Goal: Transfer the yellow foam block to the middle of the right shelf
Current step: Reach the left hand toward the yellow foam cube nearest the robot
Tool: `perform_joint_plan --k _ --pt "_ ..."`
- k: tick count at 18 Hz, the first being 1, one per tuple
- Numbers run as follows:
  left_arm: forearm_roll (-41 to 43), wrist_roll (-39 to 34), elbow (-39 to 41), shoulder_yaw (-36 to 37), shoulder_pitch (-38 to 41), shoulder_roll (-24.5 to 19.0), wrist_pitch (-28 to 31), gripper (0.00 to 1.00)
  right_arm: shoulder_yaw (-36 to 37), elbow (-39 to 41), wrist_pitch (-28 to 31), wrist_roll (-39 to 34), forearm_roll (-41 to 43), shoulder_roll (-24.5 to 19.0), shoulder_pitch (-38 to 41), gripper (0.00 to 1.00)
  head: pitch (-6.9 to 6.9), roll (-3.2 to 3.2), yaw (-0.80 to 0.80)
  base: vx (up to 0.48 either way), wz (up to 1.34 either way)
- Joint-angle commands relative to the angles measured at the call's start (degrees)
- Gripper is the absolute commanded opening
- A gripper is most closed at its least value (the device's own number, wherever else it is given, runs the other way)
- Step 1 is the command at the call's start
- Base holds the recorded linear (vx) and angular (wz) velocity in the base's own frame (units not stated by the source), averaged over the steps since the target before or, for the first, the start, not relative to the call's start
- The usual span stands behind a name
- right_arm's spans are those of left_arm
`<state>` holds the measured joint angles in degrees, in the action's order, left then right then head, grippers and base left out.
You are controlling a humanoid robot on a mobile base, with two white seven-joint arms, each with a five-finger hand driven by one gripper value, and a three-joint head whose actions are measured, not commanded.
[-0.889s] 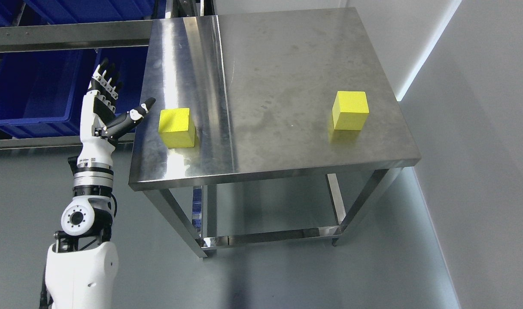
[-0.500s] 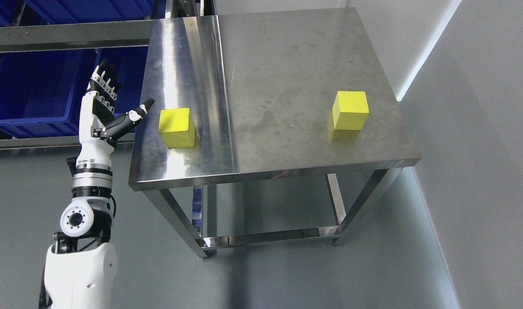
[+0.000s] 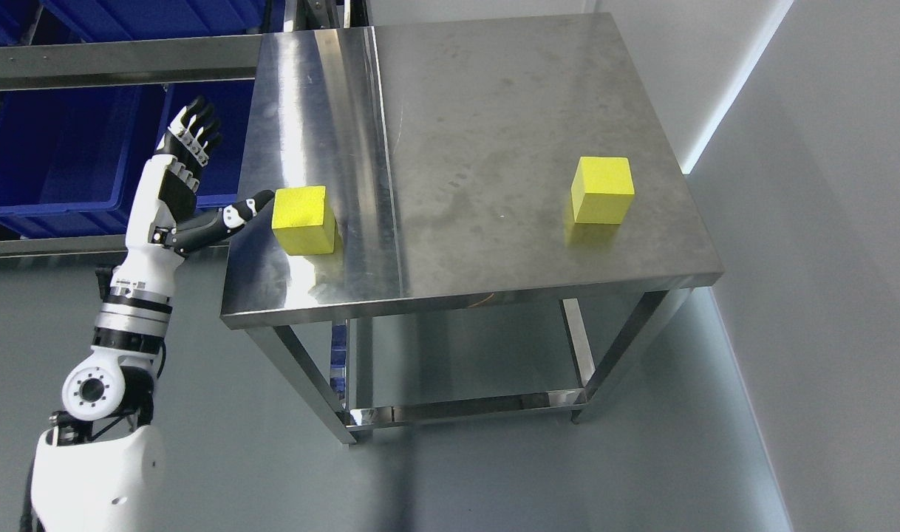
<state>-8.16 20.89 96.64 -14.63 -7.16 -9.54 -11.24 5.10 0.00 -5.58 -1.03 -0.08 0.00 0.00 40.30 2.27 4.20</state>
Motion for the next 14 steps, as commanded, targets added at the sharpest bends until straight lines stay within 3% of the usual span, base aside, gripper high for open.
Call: perform_joint_plan --k 1,7,14 --pt "0.07 5.64 -0.05 -6.29 6.54 -13.05 -4.66 1.00 0.00 1.00 0.04 -0.02 0.08 1.00 -0.18 1.00 0.00 0.00 0.00 0.000 0.00" --pt "5.95 5.65 -6.28 -5.24 3.92 -12.61 -5.11 1.00 0.00 1.00 0.04 -0.02 0.08 1.00 -0.18 1.00 0.00 0.00 0.00 0.000 0.00" --pt "7.01 5.83 -9.63 3.27 -0.75 -10.42 -3.18 1.00 0.00 1.00 0.04 -0.02 0.08 1.00 -0.18 1.00 0.00 0.00 0.00 0.000 0.00"
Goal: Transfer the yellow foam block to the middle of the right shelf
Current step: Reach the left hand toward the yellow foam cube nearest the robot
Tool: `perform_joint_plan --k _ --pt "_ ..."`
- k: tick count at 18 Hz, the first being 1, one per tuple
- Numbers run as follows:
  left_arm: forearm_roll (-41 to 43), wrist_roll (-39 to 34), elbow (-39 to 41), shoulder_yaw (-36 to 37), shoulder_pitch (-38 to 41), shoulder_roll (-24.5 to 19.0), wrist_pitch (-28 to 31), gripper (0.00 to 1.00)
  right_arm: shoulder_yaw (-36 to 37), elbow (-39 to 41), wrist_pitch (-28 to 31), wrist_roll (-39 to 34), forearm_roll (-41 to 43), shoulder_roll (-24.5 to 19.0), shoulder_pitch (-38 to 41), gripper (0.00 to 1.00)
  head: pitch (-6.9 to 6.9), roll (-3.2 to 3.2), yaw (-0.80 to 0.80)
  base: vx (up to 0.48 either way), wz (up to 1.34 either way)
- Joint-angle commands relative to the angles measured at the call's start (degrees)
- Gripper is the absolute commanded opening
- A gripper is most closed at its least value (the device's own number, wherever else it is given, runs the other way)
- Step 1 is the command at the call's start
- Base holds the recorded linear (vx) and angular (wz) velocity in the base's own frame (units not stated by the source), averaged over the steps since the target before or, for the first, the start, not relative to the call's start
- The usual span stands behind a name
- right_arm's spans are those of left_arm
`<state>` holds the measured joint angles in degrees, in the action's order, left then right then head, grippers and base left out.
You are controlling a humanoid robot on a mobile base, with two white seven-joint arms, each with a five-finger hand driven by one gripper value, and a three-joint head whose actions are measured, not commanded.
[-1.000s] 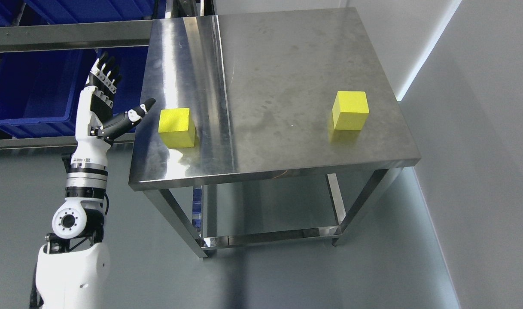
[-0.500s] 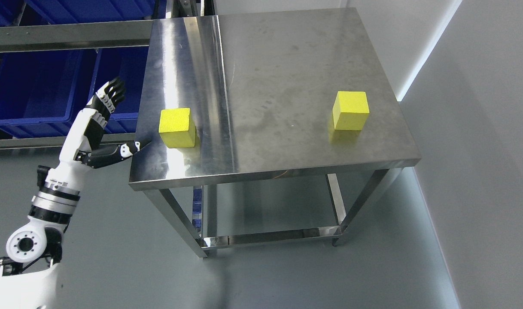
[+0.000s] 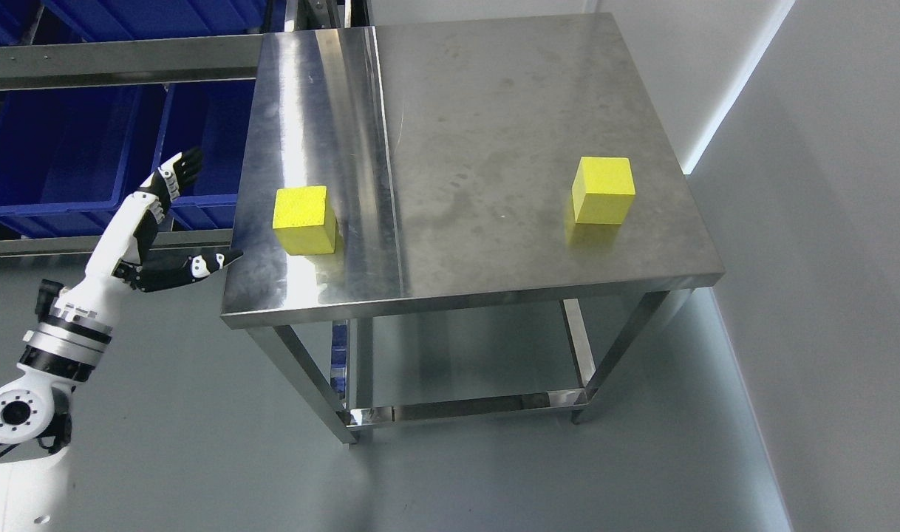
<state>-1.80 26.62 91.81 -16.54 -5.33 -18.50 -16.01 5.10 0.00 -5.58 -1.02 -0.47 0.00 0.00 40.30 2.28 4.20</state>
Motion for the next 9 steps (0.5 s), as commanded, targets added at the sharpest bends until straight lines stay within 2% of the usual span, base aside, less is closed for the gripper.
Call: perform_joint_plan --k 1,6,9 --pt "0.57 0.54 -4.80 6.86 -3.28 -0.85 2.29 1.00 0.00 1.00 0.04 -0.03 0.47 1.00 -0.18 1.00 0.00 0.00 0.00 0.000 0.00" --pt "0.48 6.16 -4.80 9.77 -6.36 1.62 3.00 1.00 0.00 1.00 0.04 -0.03 0.47 1.00 -0.09 1.00 0.00 0.00 0.00 0.000 0.00" --pt "0.48 6.43 -5.85 11.00 -8.03 2.85 4.48 1.00 0.00 1.00 0.04 -0.03 0.56 1.00 -0.09 1.00 0.00 0.00 0.00 0.000 0.00"
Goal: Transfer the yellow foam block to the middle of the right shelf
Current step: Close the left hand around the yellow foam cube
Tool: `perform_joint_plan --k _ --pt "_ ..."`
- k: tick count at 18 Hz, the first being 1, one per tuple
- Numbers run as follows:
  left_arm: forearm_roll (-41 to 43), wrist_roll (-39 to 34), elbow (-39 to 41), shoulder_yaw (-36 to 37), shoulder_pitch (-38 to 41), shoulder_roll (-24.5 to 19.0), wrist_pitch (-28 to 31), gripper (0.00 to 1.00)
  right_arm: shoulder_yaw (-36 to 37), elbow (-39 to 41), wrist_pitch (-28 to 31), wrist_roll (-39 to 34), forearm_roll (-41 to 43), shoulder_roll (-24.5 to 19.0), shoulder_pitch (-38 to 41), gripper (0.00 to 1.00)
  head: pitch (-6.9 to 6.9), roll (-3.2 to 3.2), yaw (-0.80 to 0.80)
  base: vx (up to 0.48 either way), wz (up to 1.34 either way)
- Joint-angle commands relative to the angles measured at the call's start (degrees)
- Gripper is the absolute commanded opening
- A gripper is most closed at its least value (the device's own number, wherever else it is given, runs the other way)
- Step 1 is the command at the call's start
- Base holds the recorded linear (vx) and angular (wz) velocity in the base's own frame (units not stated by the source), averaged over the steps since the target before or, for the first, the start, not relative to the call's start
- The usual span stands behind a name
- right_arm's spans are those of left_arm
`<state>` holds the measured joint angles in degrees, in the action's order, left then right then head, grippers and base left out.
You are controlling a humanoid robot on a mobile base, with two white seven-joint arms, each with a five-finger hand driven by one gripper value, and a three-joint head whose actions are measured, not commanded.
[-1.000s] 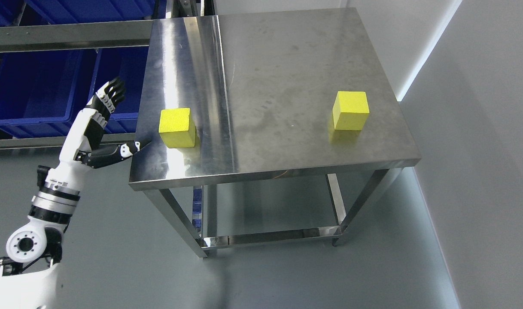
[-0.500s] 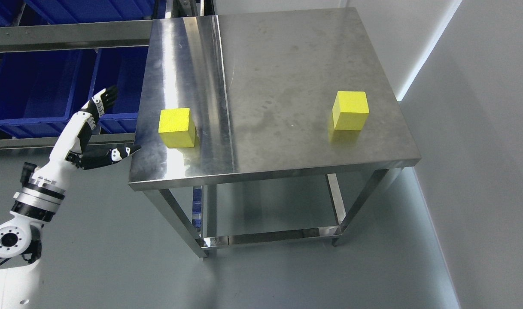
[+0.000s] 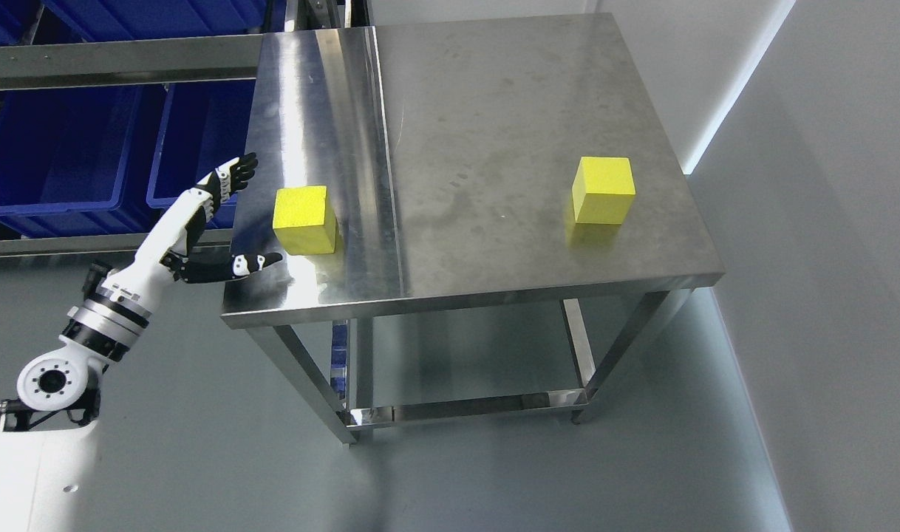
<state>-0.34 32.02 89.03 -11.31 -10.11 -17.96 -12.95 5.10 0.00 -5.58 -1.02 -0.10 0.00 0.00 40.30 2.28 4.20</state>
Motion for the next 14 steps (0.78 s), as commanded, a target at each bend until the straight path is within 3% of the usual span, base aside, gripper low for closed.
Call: perform_joint_plan --k 1,6,10,14 --pt "-0.98 1.03 -4.03 5.77 -3.86 2.84 2.05 1.00 0.00 1.00 0.04 -0.03 0.10 1.00 -0.17 1.00 0.00 0.00 0.00 0.000 0.00" --pt "-0.72 1.99 -10.63 7.27 -9.22 4.51 2.14 0.99 0.00 1.00 0.04 -0.03 0.10 1.00 -0.17 1.00 0.00 0.00 0.00 0.000 0.00" --pt "-0.81 12.25 -10.98 5.96 -8.52 6.62 2.14 0.79 0.00 1.00 0.04 -0.03 0.18 1.00 -0.09 1.00 0.00 0.00 0.00 0.000 0.00" --pt "-0.81 14.39 -12.56 3.06 -8.26 7.77 1.71 0.65 0.00 1.00 0.04 -0.03 0.18 1.00 -0.17 1.00 0.00 0.00 0.00 0.000 0.00"
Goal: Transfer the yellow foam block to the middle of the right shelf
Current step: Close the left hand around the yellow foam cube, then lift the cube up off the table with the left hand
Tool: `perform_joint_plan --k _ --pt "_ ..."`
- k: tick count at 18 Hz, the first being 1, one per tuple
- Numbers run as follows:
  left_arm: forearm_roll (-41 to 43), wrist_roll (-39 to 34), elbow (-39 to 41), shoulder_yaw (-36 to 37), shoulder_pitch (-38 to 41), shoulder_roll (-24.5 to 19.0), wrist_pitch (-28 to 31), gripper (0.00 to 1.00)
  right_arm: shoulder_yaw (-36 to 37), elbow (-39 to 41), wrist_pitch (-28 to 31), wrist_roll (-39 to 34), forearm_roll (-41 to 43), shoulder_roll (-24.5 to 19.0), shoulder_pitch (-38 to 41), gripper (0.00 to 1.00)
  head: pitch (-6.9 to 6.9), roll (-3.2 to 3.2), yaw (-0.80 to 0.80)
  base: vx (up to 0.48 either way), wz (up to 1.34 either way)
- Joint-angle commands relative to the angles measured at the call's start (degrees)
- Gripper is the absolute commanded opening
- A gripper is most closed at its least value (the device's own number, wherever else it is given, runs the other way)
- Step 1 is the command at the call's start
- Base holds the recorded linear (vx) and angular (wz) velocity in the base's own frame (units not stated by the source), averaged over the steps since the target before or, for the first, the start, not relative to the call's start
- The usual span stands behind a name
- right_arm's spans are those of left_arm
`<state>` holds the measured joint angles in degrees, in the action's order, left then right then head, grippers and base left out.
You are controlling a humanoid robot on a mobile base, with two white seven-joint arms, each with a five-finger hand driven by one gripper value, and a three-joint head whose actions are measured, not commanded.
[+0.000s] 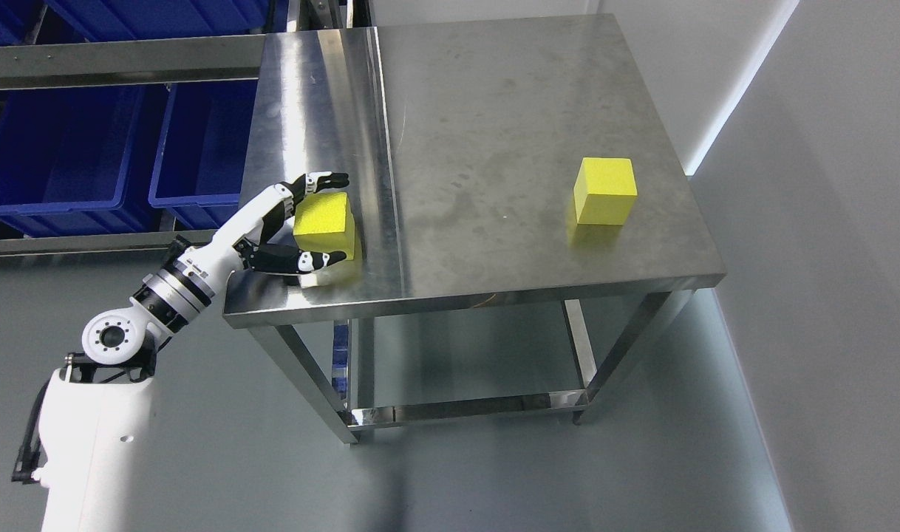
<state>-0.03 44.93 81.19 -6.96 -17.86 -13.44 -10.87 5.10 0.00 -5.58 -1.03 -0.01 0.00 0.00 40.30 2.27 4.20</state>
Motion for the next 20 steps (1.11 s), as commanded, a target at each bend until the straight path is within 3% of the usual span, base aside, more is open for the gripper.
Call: perform_joint_plan --k 1,4,6,9,11,16,20 --pt "-1.11 1.48 -5.25 -2.34 -0.51 3.42 -0.55 0.61 0.00 1.00 0.04 -0.03 0.01 1.00 -0.17 1.00 0.00 0.00 0.00 0.001 0.02" --pt "-1.38 1.57 -6.66 -7.69 -0.60 7.01 -4.75 0.40 0.00 1.00 0.04 -0.03 0.01 1.00 -0.17 1.00 0.00 0.00 0.00 0.001 0.02" --pt "-3.38 1.57 -6.49 -12.00 -1.21 12.44 -8.19 0.32 0.00 1.00 -0.05 -0.03 0.01 1.00 -0.17 1.00 0.00 0.00 0.00 0.000 0.00" --pt "-14.17 -0.36 -4.56 -13.43 -4.97 12.44 -9.17 0.31 0.00 1.00 0.04 -0.03 0.01 1.00 -0.08 1.00 0.00 0.00 0.00 0.000 0.00" --pt "-18.06 -6.13 -3.24 -13.78 -7.18 12.44 -9.43 0.33 0.00 1.00 0.04 -0.03 0.01 1.00 -0.17 1.00 0.00 0.00 0.00 0.000 0.00" --pt "-18.25 -27.75 -2.80 -12.03 -8.95 12.44 -11.19 0.38 0.00 1.00 0.04 -0.03 0.01 1.00 -0.17 1.00 0.00 0.00 0.00 0.000 0.00" --pt "-18.16 -36.48 -0.43 -9.92 -8.16 12.44 -10.58 0.38 0.00 1.00 0.04 -0.03 0.01 1.00 -0.08 1.00 0.00 0.00 0.00 0.000 0.00"
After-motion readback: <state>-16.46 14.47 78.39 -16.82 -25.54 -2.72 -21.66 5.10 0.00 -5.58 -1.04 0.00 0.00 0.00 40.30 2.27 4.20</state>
